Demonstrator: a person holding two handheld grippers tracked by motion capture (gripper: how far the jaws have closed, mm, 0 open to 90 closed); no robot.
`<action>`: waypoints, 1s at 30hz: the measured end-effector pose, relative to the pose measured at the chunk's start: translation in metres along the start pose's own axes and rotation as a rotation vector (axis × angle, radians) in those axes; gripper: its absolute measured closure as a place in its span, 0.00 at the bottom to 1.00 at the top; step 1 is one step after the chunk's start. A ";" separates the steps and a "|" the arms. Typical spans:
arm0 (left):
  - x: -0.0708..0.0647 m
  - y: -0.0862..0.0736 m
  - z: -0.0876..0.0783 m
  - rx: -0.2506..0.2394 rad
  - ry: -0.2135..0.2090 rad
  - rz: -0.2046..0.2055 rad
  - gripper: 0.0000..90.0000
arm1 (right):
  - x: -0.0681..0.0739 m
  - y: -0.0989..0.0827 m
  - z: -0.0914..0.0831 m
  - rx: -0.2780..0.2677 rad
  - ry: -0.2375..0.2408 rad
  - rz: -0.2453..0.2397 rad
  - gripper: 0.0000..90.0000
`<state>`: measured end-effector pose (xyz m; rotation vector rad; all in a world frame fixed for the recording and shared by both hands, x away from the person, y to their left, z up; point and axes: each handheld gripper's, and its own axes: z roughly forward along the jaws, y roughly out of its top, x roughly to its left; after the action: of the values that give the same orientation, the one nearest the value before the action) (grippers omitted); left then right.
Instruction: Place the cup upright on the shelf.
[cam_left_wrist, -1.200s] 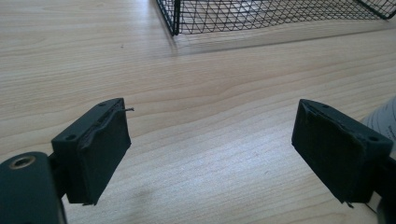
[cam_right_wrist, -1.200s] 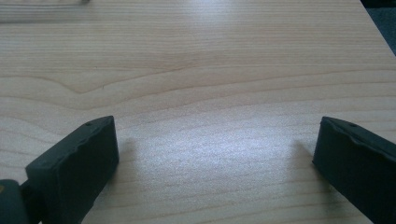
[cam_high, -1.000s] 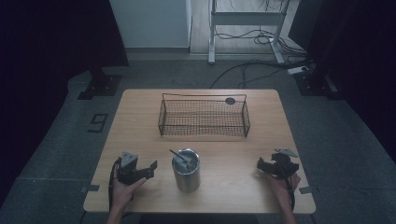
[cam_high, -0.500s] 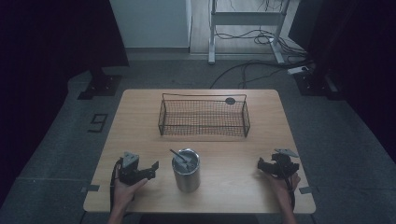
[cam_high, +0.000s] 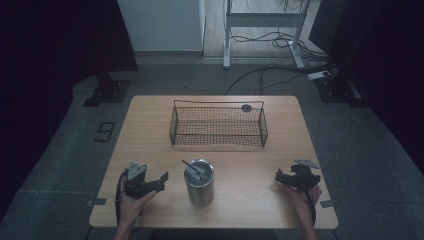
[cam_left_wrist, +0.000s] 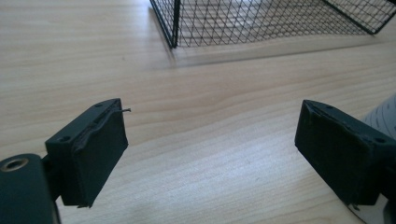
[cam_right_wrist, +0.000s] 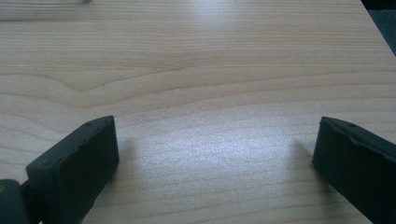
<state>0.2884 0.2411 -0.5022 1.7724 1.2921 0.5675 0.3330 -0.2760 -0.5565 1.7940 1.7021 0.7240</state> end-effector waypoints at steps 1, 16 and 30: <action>-0.001 0.001 -0.002 -0.004 -0.005 0.001 0.10 | 0.000 0.000 0.000 0.000 0.000 0.001 0.00; -0.023 0.019 -0.032 -0.068 -0.143 0.013 0.08 | 0.000 0.000 0.000 0.000 0.000 0.000 0.01; -0.044 0.026 -0.046 -0.079 -0.206 0.053 0.07 | 0.000 0.000 0.000 0.000 0.000 0.000 0.01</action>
<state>0.2512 0.2142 -0.4500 1.7538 1.0702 0.4461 0.3326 -0.2762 -0.5564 1.7939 1.7020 0.7247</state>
